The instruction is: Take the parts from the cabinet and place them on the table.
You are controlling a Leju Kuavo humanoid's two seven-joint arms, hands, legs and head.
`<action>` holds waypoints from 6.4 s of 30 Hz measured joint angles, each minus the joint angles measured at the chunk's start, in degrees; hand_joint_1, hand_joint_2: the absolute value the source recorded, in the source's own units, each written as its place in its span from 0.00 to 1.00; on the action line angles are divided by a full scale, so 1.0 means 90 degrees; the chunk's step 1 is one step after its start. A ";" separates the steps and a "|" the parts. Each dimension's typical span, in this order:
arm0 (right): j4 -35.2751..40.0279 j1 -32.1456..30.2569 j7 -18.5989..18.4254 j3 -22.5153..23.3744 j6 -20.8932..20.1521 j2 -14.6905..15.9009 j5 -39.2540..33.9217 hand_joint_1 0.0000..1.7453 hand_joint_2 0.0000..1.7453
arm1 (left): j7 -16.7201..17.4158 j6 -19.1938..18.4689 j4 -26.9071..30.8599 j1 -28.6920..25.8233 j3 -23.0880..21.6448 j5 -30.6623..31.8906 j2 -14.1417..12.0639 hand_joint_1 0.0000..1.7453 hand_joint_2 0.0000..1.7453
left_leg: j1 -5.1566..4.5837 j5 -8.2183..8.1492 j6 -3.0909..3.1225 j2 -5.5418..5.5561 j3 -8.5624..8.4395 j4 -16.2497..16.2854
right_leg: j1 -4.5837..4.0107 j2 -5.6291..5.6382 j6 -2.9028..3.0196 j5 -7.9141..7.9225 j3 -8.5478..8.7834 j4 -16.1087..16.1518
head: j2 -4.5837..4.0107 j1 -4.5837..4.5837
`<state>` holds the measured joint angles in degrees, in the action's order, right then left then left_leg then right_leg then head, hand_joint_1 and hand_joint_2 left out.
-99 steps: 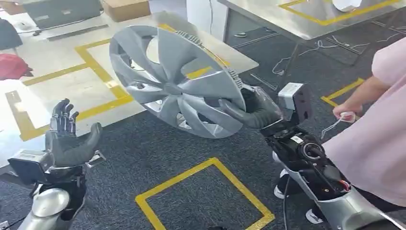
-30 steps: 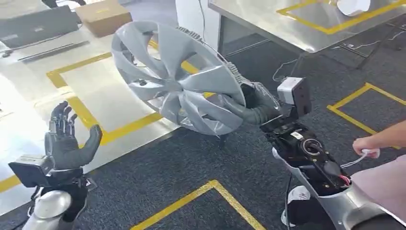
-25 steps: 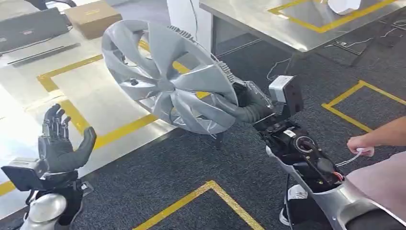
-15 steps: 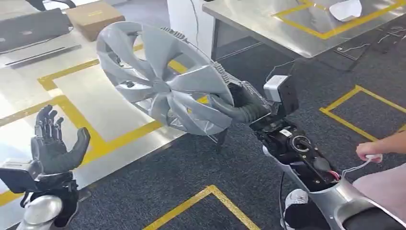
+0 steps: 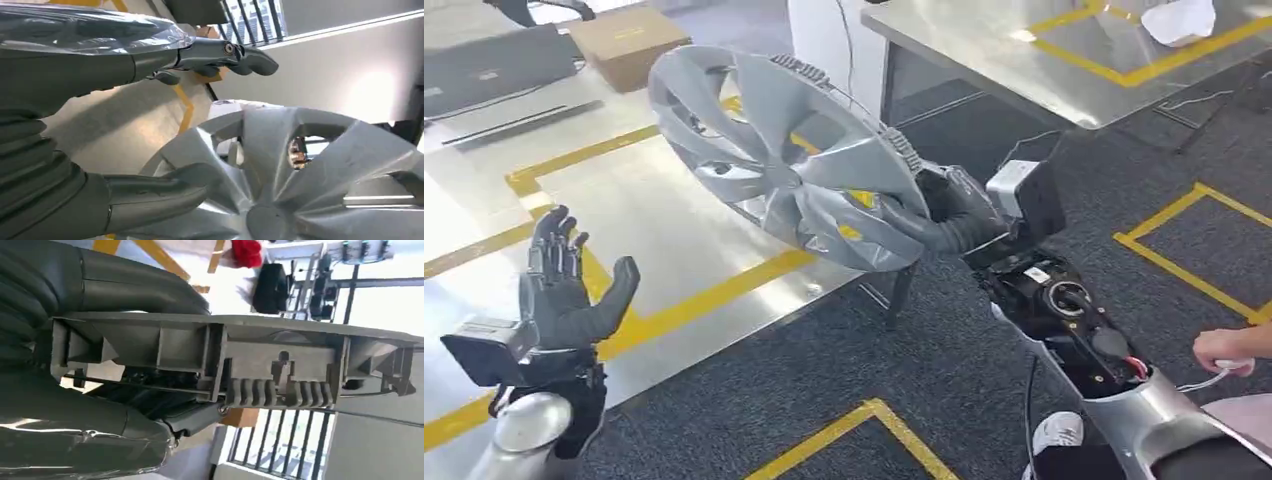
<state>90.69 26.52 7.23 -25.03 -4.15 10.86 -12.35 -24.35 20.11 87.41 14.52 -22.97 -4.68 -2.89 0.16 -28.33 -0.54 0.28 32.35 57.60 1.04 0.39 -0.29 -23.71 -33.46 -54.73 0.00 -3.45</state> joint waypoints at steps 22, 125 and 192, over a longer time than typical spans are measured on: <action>-0.3606 0.2271 0.1474 -0.0541 -0.0270 -0.0962 0.1095 1.00 1.00 | -0.0381 -0.0075 -0.0469 0.0322 -0.0044 -0.0226 0.0129 0.00 1.00 | 0.0015 0.0809 0.0136 0.0129 0.0687 -0.0233 | -0.0036 0.0007 -0.0147 -0.0329 0.0372 0.0046 | 0.0000 0.0078; -0.7891 0.3262 0.1299 -0.3905 0.2776 -0.2708 0.7180 0.00 0.00 | -0.0656 -0.0348 -0.1105 0.0822 -0.0308 -0.1270 0.0308 0.00 0.00 | 0.0029 0.0858 0.0143 0.0083 0.0596 -0.0259 | -0.0067 0.0001 -0.0160 -0.0345 0.0457 0.0111 | 0.0000 0.0148; 0.0043 -0.0534 -0.0235 -0.0248 0.0624 -0.0406 -0.0194 0.00 0.00 | -0.0350 0.0359 -0.0671 0.0228 -0.0134 -0.0355 0.0214 0.00 0.00 | 0.0047 0.0581 0.0072 -0.0386 0.0180 -0.0315 | -0.0028 -0.0480 -0.0316 -0.0185 0.0172 -0.0023 | 0.0000 -0.0112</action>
<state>91.08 21.71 5.11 -27.26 1.46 7.21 -14.10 -27.50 23.34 81.37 16.58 -24.17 -7.87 -0.96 0.58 -23.10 0.11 -3.20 33.97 54.77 0.79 -3.93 -3.13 -25.38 -31.92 -54.94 0.00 -4.46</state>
